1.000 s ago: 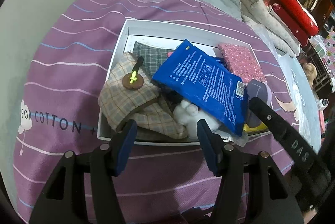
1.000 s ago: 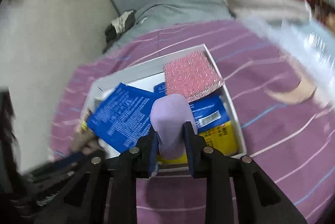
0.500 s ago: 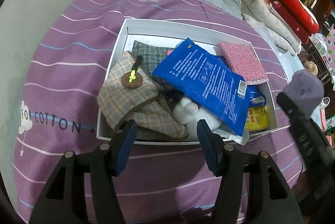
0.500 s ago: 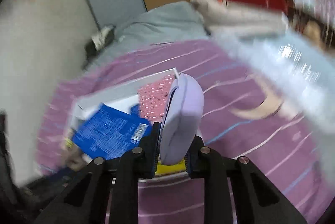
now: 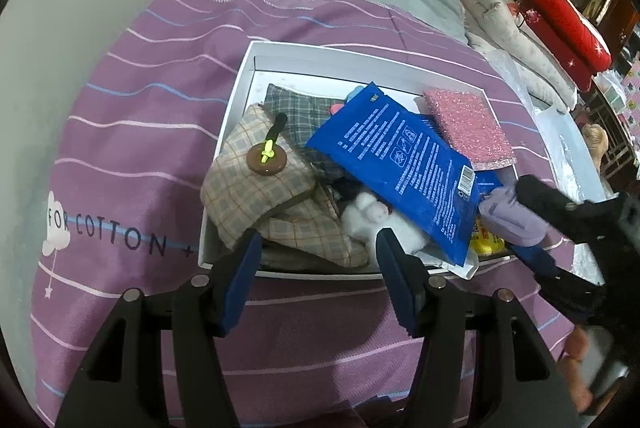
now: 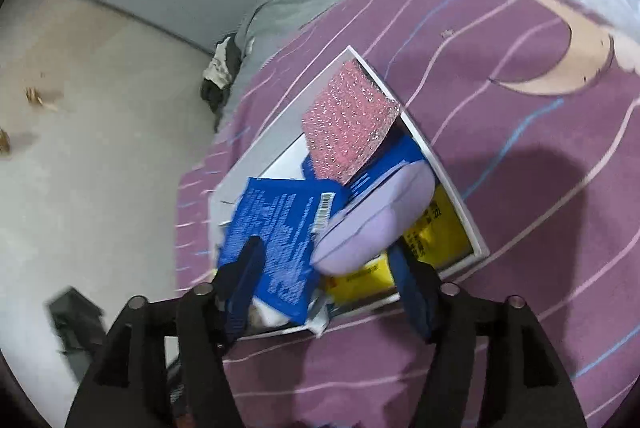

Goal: Organize soft objects
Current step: 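Press the lavender pad flat in the tray and open the right gripper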

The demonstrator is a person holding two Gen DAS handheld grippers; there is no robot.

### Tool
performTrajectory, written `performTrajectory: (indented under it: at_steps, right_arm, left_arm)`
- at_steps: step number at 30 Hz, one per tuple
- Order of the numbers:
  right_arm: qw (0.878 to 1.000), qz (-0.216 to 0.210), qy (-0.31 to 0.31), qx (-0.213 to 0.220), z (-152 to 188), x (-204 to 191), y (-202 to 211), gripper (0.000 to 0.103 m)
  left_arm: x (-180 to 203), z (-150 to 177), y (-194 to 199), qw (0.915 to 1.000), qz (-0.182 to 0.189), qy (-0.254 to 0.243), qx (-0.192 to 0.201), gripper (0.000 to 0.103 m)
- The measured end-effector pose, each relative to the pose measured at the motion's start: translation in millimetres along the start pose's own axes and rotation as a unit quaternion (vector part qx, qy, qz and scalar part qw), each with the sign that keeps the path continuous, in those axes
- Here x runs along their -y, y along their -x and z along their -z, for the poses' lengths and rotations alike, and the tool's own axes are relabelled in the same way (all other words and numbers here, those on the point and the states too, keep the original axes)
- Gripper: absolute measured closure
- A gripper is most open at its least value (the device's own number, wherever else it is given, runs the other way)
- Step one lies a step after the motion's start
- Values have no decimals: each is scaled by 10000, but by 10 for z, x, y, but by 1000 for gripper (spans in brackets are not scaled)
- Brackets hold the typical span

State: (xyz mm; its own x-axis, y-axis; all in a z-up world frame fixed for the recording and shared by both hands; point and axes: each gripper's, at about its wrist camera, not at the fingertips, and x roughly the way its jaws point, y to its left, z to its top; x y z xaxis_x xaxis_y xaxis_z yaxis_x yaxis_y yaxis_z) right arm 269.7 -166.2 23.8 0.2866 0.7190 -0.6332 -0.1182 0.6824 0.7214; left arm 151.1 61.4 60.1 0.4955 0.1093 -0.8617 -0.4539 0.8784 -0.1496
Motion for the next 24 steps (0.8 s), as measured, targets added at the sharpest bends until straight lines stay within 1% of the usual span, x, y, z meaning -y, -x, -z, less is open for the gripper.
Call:
performTrajectory:
  at_steps: [2, 5, 7, 10, 12, 14, 15, 16, 17, 18, 19, 20, 22, 24]
  right_arm:
    - [9998, -95, -10, -162, -10, -54, 47, 34]
    - [9993, 77, 105, -345, 26, -146, 125, 34]
    - [9989, 184, 224, -361, 50, -201, 194, 34]
    - [9959, 694, 513, -287, 80, -308, 247, 34]
    - [9909, 1122, 723, -188, 90, -358, 245, 34]
    - [9871, 1397, 756, -212, 95, -349, 220, 34]
    - [9857, 1503, 721, -231, 94, -326, 207, 36]
    - [9850, 1555, 714, -216, 88, -297, 202, 44]
    - [9839, 1622, 729, -177, 79, -277, 189, 50]
    - [9822, 1716, 748, -136, 72, -256, 172, 59]
    - [9814, 1762, 755, -112, 69, -231, 152, 65]
    - [9812, 1771, 761, -113, 72, -199, 113, 67]
    - [9804, 1797, 803, -32, 68, -183, 65, 76]
    - [9775, 1903, 907, 9, 76, -194, 41, 78]
  left_arm:
    - [36, 2, 8, 9999, -62, -104, 26, 42]
    - [56, -4, -4, 9999, -44, -141, -29, 42]
    - [51, -9, -17, 9999, 23, -122, -117, 42]
    - [27, -11, -5, 9997, 107, -81, -180, 42]
    - [-8, -14, 29, 9998, 122, -2, -152, 42]
    - [-29, -8, 58, 9999, 100, 32, -135, 42]
    - [-42, -10, 71, 9999, 60, 41, -118, 42]
    - [-51, -10, 77, 9999, 27, 50, -104, 42]
    - [-52, -8, 76, 9999, 6, 57, -99, 42]
    - [-60, -11, 74, 9999, -15, 68, -100, 42]
    - [-67, -12, 71, 9999, -26, 86, -108, 42]
    - [-72, -14, 67, 9999, -22, 91, -115, 42]
    - [-73, -14, 71, 9999, 4, 93, -118, 42]
    - [-77, -20, 78, 9999, 8, 91, -102, 42]
